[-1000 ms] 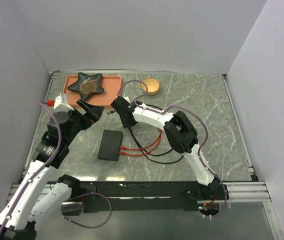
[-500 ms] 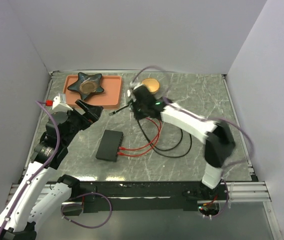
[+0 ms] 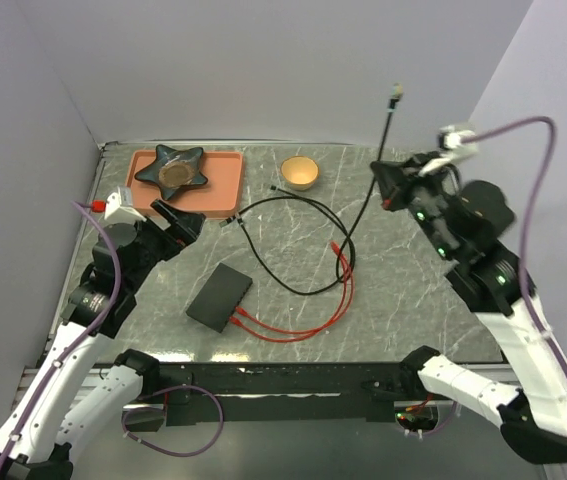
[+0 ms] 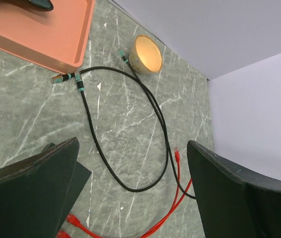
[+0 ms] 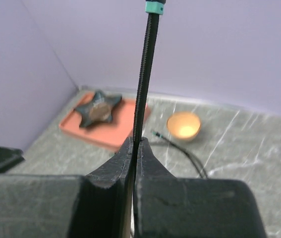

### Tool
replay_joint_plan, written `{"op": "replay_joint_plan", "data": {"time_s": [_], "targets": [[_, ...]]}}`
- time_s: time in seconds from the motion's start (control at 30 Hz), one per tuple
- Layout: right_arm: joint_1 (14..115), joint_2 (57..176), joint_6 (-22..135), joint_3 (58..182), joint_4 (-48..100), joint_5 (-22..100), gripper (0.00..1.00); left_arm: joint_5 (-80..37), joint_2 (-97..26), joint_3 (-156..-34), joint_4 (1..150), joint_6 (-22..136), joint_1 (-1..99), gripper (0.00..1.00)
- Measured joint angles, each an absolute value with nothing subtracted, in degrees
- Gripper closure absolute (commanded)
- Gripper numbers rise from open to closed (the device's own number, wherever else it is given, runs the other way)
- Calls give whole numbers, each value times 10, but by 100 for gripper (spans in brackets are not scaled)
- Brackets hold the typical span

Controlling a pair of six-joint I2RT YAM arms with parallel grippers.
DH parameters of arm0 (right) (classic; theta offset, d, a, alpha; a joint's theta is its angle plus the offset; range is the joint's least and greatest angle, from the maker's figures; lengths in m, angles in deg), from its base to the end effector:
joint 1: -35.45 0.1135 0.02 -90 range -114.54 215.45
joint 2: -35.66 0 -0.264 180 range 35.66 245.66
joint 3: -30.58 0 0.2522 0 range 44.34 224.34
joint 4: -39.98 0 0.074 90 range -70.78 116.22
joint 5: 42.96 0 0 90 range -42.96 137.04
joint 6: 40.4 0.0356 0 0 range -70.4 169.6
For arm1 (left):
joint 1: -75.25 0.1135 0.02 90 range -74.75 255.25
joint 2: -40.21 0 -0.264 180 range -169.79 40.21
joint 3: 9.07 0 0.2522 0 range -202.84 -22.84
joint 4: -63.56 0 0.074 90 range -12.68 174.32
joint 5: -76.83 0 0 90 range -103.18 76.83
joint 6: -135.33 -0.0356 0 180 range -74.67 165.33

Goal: Insert the plug into the switch port

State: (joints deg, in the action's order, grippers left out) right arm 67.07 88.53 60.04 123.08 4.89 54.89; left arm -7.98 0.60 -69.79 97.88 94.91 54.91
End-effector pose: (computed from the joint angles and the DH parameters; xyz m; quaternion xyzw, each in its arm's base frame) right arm 0.1420 0.0817 0.4935 -0.0750 0.6747 0.2196 0.7007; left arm 0.1497 -0.0521 0.3476 -0.2248 0.7505 -0.3264 0.5288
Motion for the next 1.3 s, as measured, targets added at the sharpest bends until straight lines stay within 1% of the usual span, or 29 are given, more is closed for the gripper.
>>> {"op": "replay_joint_plan", "data": {"time_s": [0.27, 0.43, 0.7, 0.9, 1.0, 1.07, 1.17, 1.3], "targets": [[670, 779, 555, 1243, 78, 577, 100, -87, 0, -698, 977, 949, 549, 4], [670, 743, 532, 1253, 114, 582, 100, -88, 0, -698, 977, 949, 549, 4], [670, 744, 497, 1339, 122, 584, 100, -103, -13, -698, 963, 949, 549, 4], [670, 759, 484, 1348, 94, 584, 100, -110, -26, -698, 958, 948, 549, 4], [669, 779, 485, 1318, 61, 564, 100, -113, -31, -698, 956, 945, 549, 4], [670, 800, 485, 1278, 46, 540, 100, -119, -35, -698, 956, 944, 549, 4], [670, 844, 489, 1194, 36, 485, 100, -131, -41, -696, 944, 944, 549, 4], [670, 946, 523, 1061, 49, 395, 100, -171, -55, -675, 898, 943, 549, 4]]}}
